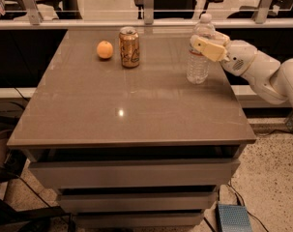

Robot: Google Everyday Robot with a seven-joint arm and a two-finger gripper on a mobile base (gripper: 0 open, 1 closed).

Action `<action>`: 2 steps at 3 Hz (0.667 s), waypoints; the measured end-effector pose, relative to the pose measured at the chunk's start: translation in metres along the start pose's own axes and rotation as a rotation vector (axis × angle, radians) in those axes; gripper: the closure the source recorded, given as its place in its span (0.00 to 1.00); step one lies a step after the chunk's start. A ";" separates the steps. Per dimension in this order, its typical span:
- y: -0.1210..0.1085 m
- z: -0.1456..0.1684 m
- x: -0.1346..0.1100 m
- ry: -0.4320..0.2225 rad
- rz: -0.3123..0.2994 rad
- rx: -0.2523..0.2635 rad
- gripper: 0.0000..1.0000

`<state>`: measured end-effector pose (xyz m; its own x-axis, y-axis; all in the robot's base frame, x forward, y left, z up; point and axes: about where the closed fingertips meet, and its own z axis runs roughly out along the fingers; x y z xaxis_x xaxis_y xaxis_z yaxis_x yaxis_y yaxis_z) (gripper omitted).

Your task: Place water bottle upright

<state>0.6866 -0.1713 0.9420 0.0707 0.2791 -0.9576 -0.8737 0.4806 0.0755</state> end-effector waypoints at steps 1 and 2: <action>0.000 0.000 -0.002 0.000 0.000 0.000 0.36; 0.000 0.001 -0.002 0.000 0.000 0.000 0.13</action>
Offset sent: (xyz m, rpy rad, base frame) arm -0.0047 -0.0112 -0.0147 0.0010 0.0151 -0.0293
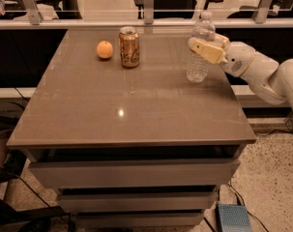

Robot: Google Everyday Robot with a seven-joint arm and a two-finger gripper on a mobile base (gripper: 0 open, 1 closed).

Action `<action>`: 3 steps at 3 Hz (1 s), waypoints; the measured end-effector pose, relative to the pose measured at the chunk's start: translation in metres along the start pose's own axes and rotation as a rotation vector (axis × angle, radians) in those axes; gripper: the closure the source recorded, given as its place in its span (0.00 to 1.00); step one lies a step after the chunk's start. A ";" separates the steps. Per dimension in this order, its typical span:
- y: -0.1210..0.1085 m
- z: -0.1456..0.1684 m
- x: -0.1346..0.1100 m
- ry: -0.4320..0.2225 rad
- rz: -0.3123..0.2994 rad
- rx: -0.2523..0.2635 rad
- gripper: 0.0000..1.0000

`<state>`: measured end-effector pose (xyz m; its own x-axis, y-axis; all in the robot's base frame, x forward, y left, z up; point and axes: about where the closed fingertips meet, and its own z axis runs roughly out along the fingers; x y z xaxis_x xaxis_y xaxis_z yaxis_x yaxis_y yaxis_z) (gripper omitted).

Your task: Place water bottle upright

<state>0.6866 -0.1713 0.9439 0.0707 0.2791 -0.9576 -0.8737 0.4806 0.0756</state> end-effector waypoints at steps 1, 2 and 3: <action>0.001 -0.006 0.006 -0.001 0.002 0.011 0.00; 0.002 -0.010 0.010 0.000 0.000 0.020 0.00; 0.001 -0.012 0.011 0.003 -0.002 0.023 0.00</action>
Offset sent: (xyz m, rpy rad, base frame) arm -0.0082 -0.0153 -0.0204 0.0015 0.0096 -0.0391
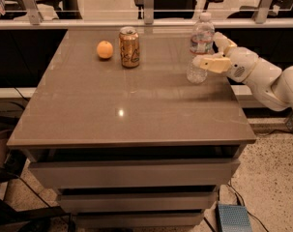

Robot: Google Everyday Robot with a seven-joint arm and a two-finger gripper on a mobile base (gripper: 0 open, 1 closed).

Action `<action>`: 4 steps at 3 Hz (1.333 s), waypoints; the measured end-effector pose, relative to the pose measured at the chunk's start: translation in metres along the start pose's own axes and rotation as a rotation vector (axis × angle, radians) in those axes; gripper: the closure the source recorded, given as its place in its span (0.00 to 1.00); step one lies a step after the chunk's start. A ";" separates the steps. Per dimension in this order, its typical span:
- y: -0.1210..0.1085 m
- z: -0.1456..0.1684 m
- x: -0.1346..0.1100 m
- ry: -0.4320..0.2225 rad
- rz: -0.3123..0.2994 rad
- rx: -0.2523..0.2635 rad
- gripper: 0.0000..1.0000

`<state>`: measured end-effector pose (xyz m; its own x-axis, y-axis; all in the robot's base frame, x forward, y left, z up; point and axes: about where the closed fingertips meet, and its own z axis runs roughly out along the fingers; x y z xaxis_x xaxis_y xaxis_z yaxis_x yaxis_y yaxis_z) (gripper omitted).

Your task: Place water bottle upright

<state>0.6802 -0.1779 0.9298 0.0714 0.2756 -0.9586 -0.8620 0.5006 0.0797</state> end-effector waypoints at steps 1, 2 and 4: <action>-0.002 -0.008 0.000 0.017 -0.014 0.012 0.00; -0.007 -0.037 -0.007 0.066 -0.051 0.049 0.00; -0.018 -0.122 -0.026 0.149 -0.106 0.198 0.00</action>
Offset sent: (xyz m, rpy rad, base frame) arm -0.0288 -0.0859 -0.0078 -0.1631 0.0134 -0.1287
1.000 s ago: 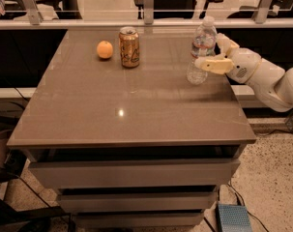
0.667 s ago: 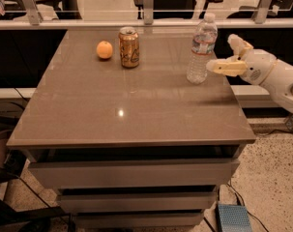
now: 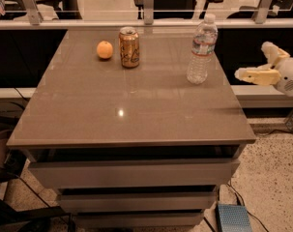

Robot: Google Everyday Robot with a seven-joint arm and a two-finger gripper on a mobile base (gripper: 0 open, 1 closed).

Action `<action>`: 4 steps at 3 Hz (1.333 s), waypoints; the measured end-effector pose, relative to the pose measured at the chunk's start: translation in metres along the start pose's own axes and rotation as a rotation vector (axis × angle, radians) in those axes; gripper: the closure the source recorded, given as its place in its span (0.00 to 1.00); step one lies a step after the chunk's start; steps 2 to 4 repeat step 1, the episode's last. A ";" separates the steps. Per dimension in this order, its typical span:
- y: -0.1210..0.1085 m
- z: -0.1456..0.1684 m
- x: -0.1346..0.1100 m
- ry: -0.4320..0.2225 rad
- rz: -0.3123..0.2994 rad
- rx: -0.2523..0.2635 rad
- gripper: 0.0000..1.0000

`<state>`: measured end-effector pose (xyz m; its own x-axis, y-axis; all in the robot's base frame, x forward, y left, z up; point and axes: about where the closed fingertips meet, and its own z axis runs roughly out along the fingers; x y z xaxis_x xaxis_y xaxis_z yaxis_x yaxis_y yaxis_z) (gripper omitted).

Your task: Place water bottle upright

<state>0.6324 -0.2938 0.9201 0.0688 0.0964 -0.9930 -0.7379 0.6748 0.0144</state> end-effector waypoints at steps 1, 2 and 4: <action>-0.003 -0.007 -0.001 0.000 -0.001 0.014 0.00; -0.003 -0.007 -0.001 0.000 -0.001 0.014 0.00; -0.003 -0.007 -0.001 0.000 -0.001 0.014 0.00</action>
Offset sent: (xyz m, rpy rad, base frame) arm 0.0000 0.0000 0.0000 0.0000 0.0000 0.0000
